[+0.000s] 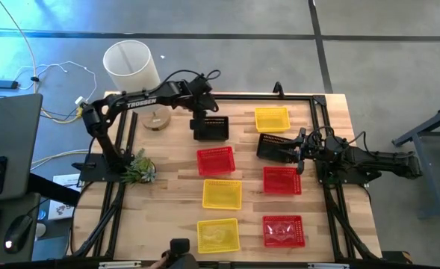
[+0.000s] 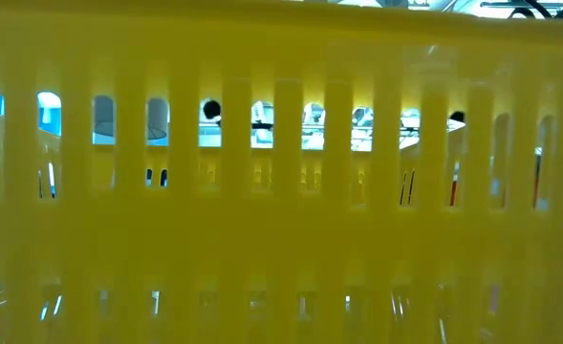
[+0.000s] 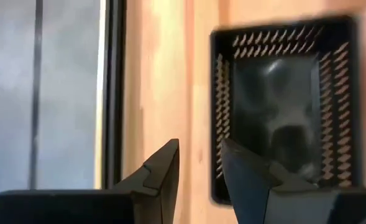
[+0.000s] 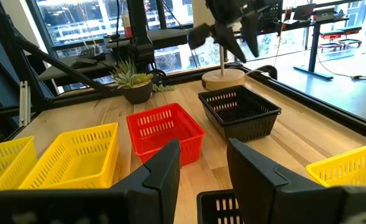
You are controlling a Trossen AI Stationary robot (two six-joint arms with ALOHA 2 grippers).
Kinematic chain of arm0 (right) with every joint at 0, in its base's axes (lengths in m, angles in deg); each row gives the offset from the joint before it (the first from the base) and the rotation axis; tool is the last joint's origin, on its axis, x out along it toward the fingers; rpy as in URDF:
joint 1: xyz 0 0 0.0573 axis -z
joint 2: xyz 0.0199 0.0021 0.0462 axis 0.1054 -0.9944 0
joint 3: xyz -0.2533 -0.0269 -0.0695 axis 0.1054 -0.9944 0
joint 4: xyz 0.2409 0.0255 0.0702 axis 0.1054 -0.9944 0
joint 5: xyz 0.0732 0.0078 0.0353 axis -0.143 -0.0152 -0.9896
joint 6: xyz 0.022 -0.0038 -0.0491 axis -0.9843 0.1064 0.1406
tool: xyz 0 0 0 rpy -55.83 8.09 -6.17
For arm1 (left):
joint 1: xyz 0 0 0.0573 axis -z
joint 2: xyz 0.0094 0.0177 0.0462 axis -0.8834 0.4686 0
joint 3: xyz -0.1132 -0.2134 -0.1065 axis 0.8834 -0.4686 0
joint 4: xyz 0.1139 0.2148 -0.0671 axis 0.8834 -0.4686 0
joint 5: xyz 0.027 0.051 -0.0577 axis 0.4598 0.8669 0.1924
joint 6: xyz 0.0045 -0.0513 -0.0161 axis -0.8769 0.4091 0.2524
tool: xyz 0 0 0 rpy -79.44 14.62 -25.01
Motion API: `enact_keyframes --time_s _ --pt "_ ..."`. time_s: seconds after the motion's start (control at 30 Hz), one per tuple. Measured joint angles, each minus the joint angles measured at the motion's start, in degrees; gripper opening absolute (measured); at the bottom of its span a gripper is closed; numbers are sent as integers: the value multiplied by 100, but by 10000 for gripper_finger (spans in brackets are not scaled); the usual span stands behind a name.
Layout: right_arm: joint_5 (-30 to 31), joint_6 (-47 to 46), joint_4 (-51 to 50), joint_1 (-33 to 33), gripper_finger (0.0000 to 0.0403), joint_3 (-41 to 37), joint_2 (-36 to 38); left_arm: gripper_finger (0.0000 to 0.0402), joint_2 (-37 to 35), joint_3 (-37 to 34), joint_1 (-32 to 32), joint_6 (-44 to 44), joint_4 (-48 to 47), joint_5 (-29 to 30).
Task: Stack baskets by color
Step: Stack the middle yellow bin on top of the top yellow bin
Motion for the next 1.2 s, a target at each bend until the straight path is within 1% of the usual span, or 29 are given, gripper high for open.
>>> enact_keyframes --time_s 0.1,0.2,0.33,0.43,0.53,0.6,0.9,1.07,1.2 --pt "0 0 2 2 122 0 2 108 -184 -2 69 134 -88 -540" --pt "-1 1 0 1 122 0 1 108 -380 -2 100 320 -402 -1017" --pt "0 2 0 0 122 0 0 103 -565 -2 177 725 -693 -1278" --pt "-2 0 1 0 122 0 0 100 -655 -2 260 771 -918 -1528" --pt "-1 1 1 2 122 0 1 95 -659 -16 340 827 -1185 -1921" --pt "-2 2 0 2 122 0 0 93 -663 -147 405 890 -1144 -2180" --pt "-1 2 0 1 122 0 1 77 -714 -1097 901 1260 -1089 -2237" --pt "0 2 2 2 122 0 0 70 -947 -1486 1226 1548 -1035 -2008" --pt "4 222 2 2 122 0 1 65 -1294 -1822 1441 1625 -957 -2005"
